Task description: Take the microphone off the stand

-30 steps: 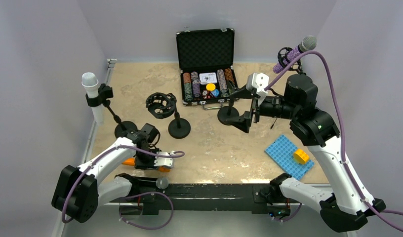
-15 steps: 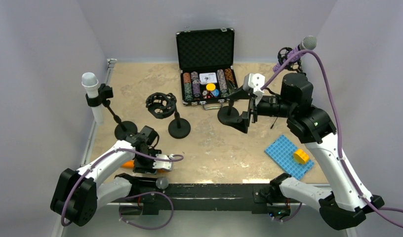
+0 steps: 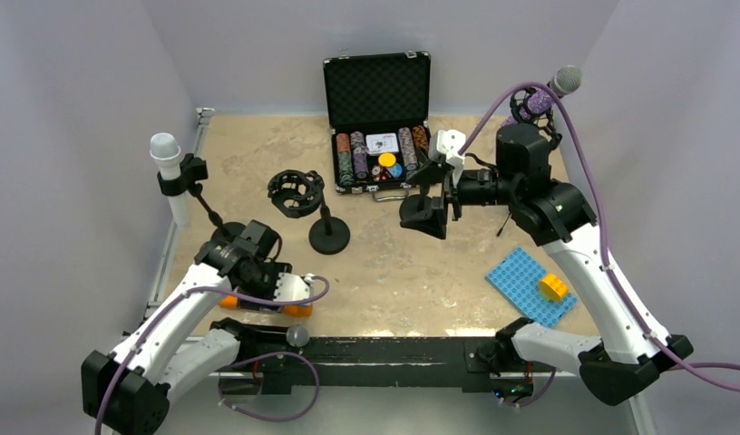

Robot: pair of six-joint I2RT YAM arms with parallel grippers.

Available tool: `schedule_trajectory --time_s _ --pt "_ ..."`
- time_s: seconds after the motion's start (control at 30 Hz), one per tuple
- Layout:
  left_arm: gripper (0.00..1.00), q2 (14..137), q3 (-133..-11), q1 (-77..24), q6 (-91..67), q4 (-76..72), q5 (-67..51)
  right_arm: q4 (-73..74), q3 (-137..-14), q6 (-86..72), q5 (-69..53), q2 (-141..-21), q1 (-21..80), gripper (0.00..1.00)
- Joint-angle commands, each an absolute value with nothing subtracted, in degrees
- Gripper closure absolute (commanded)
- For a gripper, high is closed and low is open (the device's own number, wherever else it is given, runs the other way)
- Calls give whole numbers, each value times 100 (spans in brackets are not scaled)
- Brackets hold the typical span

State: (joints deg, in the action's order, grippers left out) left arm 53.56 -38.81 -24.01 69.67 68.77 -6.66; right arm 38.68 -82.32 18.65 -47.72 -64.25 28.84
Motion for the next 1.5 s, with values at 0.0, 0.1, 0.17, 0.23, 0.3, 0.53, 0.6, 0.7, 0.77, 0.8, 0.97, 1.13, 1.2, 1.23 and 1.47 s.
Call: schedule_trajectory --time_s 0.0,0.1,0.17,0.23,0.3,0.53,0.6,0.7,0.77,0.8,0.97,1.13,1.2,1.23,1.47 --pt "38 4815 -4725 -2360 7000 7672 -949 3783 -8432 2272 -4711 -6569 3064 13" --pt "38 4610 -5473 -2371 6608 8074 -1521 3827 -8643 2660 -4580 -6793 3316 16" --pt "37 4673 -6213 -2373 6082 8321 -2175 3836 -8934 2789 -4553 -7103 3514 18" --pt "37 4775 -6789 -2379 5650 8512 -2747 3793 -9264 2960 -4452 -7440 3766 20" --pt "38 4793 -7083 -2375 5319 8508 -3096 3788 -9680 3131 -4373 -7850 4015 22" --pt "42 4338 -7099 -2373 4085 8307 -3493 4093 -11300 3741 -4602 -9274 4634 29" --pt "42 4156 -7229 -2373 3652 8321 -3701 4304 -11582 4057 -4788 -9539 4737 29" --pt "42 4058 -7662 -2346 2931 8416 -3893 4622 -11875 4521 -4936 -9844 4915 29" --pt "42 4007 -7798 -2309 2797 8392 -3864 4717 -12006 4643 -4868 -10034 5027 29" --pt "42 3988 -7792 -2304 2758 8329 -3788 4716 -12040 4655 -4815 -10152 5072 29" --pt "41 4054 -7737 -2125 2032 7884 -3856 4740 -12144 4745 -4695 -10477 5159 35" --pt "41 4148 -7781 -1975 1526 7552 -4298 4587 -12161 4691 -4281 -10704 5207 37" --pt "41 4201 -7831 -1978 1540 7485 -4190 4642 -12105 4801 -4156 -10699 5220 41" --pt "41 4220 -7857 -1978 1543 7451 -4162 4711 -12047 4911 -4131 -10664 5221 45" --pt "42 4163 -7798 -1978 1484 7173 -4017 5216 -11454 5933 -4026 -10060 5223 66"
